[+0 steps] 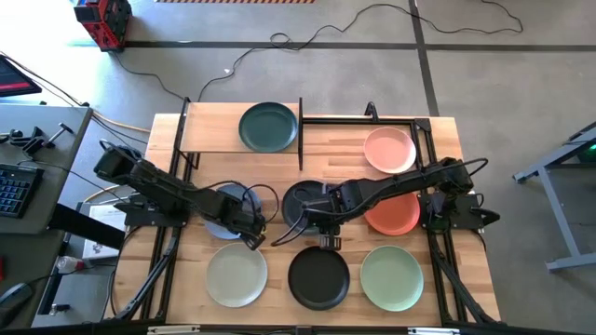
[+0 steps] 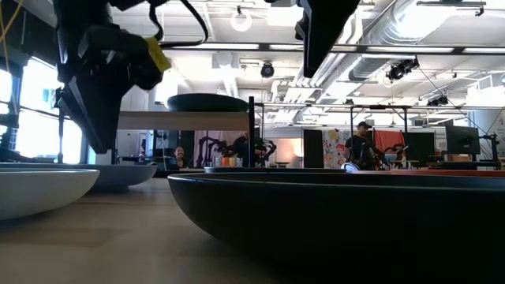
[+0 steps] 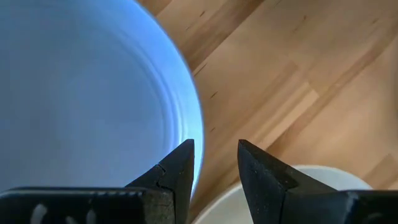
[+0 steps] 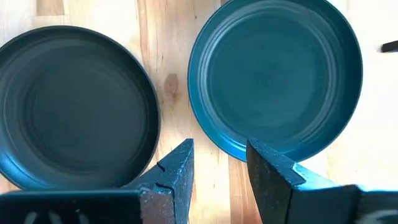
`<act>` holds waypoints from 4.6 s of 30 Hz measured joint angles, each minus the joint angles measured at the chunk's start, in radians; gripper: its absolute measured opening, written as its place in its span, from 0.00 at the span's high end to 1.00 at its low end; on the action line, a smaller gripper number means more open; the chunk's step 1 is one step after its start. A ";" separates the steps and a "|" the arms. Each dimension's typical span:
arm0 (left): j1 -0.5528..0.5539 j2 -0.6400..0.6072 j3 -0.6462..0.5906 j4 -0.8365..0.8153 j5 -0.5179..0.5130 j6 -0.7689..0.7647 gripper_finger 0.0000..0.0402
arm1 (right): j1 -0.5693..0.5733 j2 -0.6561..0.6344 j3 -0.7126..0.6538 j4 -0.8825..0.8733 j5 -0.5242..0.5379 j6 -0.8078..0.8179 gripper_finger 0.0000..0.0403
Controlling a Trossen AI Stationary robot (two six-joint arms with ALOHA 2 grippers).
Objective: Place and stack plates onto a shelf
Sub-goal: Stack the light blue plate on top of the dark green plate on the shelf
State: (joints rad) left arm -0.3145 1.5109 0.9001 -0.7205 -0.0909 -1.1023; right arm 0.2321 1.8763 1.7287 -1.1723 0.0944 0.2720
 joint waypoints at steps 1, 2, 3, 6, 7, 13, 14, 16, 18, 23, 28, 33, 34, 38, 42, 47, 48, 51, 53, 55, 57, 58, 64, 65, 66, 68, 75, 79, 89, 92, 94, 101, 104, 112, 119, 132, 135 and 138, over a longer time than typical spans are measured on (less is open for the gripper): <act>0.000 0.009 0.000 0.005 -0.001 -0.005 0.73 | 0.000 0.000 0.000 0.000 0.000 0.001 0.69; 0.000 0.015 0.000 0.010 -0.002 -0.009 0.73 | 0.000 0.000 0.000 0.000 0.000 0.001 0.69; 0.000 0.023 0.000 0.016 -0.003 -0.014 0.73 | 0.000 0.000 0.000 0.000 0.000 0.001 0.69; 0.000 0.047 0.000 0.020 -0.008 -0.033 0.73 | 0.000 0.000 0.000 0.001 0.000 0.001 0.69; 0.000 0.053 0.000 0.019 -0.008 -0.042 0.73 | 0.000 0.000 0.000 0.001 0.000 0.001 0.69; 0.000 0.077 0.000 0.021 -0.039 -0.088 0.73 | 0.000 0.000 0.000 0.001 0.000 -0.001 0.69; 0.000 0.080 0.000 0.021 -0.039 -0.091 0.73 | 0.000 0.000 0.000 0.002 0.000 -0.001 0.69; 0.000 0.087 0.000 0.018 -0.039 -0.091 0.73 | 0.000 0.000 0.000 0.002 0.000 -0.002 0.69; 0.000 0.098 0.000 0.020 -0.039 -0.096 0.73 | 0.000 0.000 0.000 0.002 0.000 -0.002 0.69; 0.000 0.121 0.000 0.023 -0.036 -0.099 0.73 | 0.000 0.000 0.000 0.002 0.000 -0.002 0.69; -0.001 0.127 0.000 0.024 -0.025 -0.090 0.77 | 0.000 0.000 0.000 0.003 0.000 -0.002 0.69; -0.002 0.126 0.000 0.024 0.009 -0.034 0.88 | 0.000 0.000 0.000 0.005 0.000 -0.002 0.69; -0.003 0.126 0.001 0.025 0.010 -0.023 0.91 | 0.000 0.000 0.000 0.006 0.000 -0.002 0.69; -0.015 0.122 0.003 0.019 0.003 -0.005 0.98 | 0.000 0.000 0.000 0.006 0.000 -0.002 0.69; -0.035 0.125 0.022 -0.012 0.003 0.029 0.98 | 0.000 0.000 0.000 0.006 0.000 -0.003 0.69; -0.059 0.126 0.092 -0.101 0.003 0.082 0.99 | 0.000 0.000 0.000 0.014 0.000 -0.058 0.69; -0.065 0.126 0.109 -0.128 0.003 0.097 0.99 | -0.002 0.000 0.000 0.018 0.000 -0.065 0.69; -0.081 0.126 0.157 -0.187 0.003 0.134 1.00 | -0.003 0.000 0.000 0.020 0.000 -0.067 0.69; -0.095 0.126 0.186 -0.234 0.002 0.149 1.00 | -0.003 0.000 0.000 0.020 0.000 -0.055 0.69; -0.113 0.126 0.213 -0.269 -0.004 0.155 1.00 | -0.003 0.000 0.000 0.020 0.000 -0.023 0.69; -0.132 0.126 0.232 -0.299 -0.012 0.155 1.00 | -0.003 0.000 0.000 0.020 0.000 -0.002 0.69; -0.143 0.126 0.241 -0.317 -0.018 0.155 1.00 | -0.003 0.000 0.000 0.023 0.000 -0.001 0.69; -0.207 0.126 0.296 -0.411 -0.030 0.163 1.00 | -0.003 0.000 0.000 0.050 0.000 0.001 0.69; -0.215 0.126 0.303 -0.425 -0.033 0.163 1.00 | -0.003 0.000 0.000 0.050 0.000 0.001 0.69; -0.224 0.126 0.312 -0.443 -0.034 0.163 1.00 | -0.003 0.000 0.000 0.050 0.000 0.001 0.69; -0.242 0.126 0.328 -0.486 -0.040 0.167 1.00 | -0.003 0.000 0.000 0.050 0.000 0.001 0.69; -0.312 0.126 0.381 -0.632 -0.094 0.217 1.00 | -0.009 0.000 0.000 0.069 0.009 -0.007 0.69; -0.329 0.126 0.405 -0.690 -0.112 0.225 1.00 | -0.025 0.000 0.000 0.105 0.010 -0.007 0.69; -0.299 0.125 0.522 -0.854 -0.239 0.295 1.00 | -0.055 0.000 0.000 0.120 0.006 0.043 0.69; -0.261 0.107 0.546 -0.847 -0.278 0.348 1.00 | -0.053 0.000 0.000 0.121 0.006 0.046 0.69; -0.227 0.088 0.560 -0.853 -0.298 0.374 1.00 | -0.046 0.000 0.000 0.121 0.005 0.071 0.69; -0.120 -0.011 0.568 -0.852 -0.363 0.447 1.00 | -0.011 0.000 0.000 0.097 0.007 0.204 0.69; -0.072 -0.053 0.568 -0.850 -0.396 0.494 1.00 | 0.003 0.000 0.000 0.081 0.014 0.227 0.69; 0.083 -0.119 0.568 -0.824 -0.473 0.768 1.00 | 0.012 0.000 0.000 0.073 0.014 0.226 0.69; 0.267 -0.120 0.568 -0.652 -0.497 1.105 1.00 | 0.012 0.000 0.000 0.103 0.014 0.249 0.69; 0.579 -0.119 0.568 -0.417 -0.274 1.507 1.00 | 0.010 0.000 0.000 0.104 0.015 0.409 0.69; 0.627 -0.114 0.568 -0.407 -0.182 1.567 1.00 | 0.010 0.000 0.000 0.104 0.016 0.443 0.69; 0.662 -0.105 0.568 -0.406 -0.111 1.630 1.00 | 0.010 0.000 0.000 0.107 0.017 0.469 0.69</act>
State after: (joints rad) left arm 0.3477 1.4056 1.4677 -1.1264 -0.2023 0.5281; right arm 0.2424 1.8763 1.7287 -1.0652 0.1117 0.7406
